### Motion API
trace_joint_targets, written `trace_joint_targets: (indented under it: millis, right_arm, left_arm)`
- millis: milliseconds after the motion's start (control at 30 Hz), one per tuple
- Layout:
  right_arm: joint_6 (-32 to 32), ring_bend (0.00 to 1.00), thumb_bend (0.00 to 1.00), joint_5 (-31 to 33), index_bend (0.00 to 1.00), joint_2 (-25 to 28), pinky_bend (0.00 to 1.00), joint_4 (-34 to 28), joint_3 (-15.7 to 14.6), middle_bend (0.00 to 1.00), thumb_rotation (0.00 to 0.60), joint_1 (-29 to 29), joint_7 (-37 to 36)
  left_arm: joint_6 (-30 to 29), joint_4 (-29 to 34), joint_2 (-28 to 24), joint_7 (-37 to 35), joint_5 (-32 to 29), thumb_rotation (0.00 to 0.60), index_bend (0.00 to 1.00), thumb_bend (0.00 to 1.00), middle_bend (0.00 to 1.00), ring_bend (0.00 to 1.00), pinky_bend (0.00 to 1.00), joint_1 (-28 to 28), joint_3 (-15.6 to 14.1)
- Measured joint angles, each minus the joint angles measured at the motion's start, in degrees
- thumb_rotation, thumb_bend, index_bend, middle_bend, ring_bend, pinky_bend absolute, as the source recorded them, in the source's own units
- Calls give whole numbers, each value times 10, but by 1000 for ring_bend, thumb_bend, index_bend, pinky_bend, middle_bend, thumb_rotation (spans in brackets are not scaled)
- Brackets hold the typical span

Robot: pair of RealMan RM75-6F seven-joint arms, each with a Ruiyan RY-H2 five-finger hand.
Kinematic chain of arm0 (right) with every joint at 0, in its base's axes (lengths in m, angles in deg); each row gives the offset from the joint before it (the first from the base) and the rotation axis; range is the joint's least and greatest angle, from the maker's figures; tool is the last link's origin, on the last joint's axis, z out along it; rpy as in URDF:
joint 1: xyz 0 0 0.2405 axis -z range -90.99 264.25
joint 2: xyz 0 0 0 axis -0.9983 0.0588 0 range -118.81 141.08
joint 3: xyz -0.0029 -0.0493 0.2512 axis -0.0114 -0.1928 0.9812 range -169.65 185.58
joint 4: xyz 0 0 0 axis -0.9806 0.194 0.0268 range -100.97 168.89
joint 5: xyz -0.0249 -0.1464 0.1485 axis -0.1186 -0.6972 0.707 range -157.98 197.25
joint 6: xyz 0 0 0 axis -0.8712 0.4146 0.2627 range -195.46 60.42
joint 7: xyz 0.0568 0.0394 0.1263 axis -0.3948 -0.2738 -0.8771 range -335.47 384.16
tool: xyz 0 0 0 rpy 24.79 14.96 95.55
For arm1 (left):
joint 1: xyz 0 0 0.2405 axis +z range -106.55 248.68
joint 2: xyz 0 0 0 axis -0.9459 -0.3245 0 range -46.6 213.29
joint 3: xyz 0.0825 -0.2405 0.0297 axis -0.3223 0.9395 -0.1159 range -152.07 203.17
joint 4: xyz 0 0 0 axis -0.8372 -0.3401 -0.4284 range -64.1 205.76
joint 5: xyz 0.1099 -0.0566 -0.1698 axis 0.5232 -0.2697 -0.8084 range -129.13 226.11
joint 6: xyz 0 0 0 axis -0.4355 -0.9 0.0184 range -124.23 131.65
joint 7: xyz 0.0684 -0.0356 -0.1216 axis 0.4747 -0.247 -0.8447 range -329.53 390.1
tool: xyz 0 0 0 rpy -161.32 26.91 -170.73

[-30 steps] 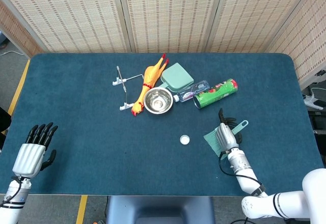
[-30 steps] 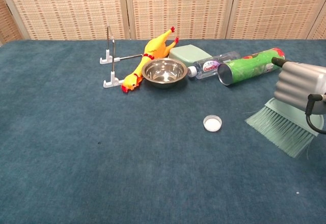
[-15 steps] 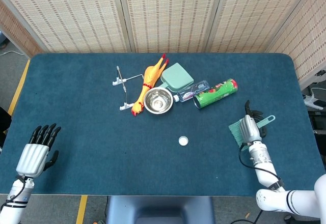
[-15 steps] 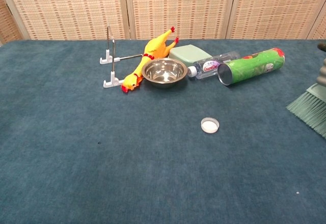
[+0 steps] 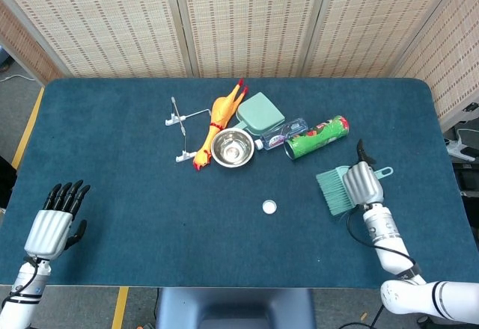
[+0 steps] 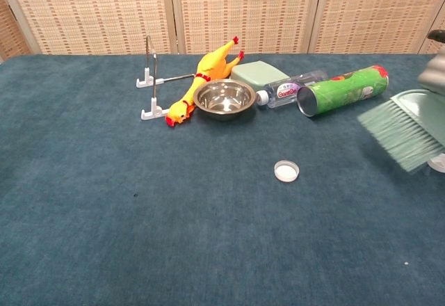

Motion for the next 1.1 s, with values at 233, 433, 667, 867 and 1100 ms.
trace_joint_targets:
  millis: [233,433,667,867,1100]
  right_arm:
    - [-17,395,424,-28,921,-58,53,-33,31,740,600,-40,41]
    - [-30,395,425,3,921,-160,53,6,50,740,600,-87,140]
    - [-22,395,424,60,921,-235,53,68,59,740,600,-129,242]
    - [-6,395,424,86,921,-243,53,94,40,740,600,-141,283]
    - [7,396,425,83,921,-225,53,122,7,740,600,-134,293]
  left_arm:
    - [-11,7,-7,-6,4,600,0,468,0,0,61,2,0]
    - [-19,14,-15,-12,8,600,0,468,0,0,61,6,-1]
    - [-23,13,-19,-21,8,600,0,469,0,0,61,11,-2]
    - [-22,-1,-13,-27,10,600,0,469,0,0,60,11,-4]
    - [-18,-2,-9,-18,10,600,0,468,0,0,61,9,-5]
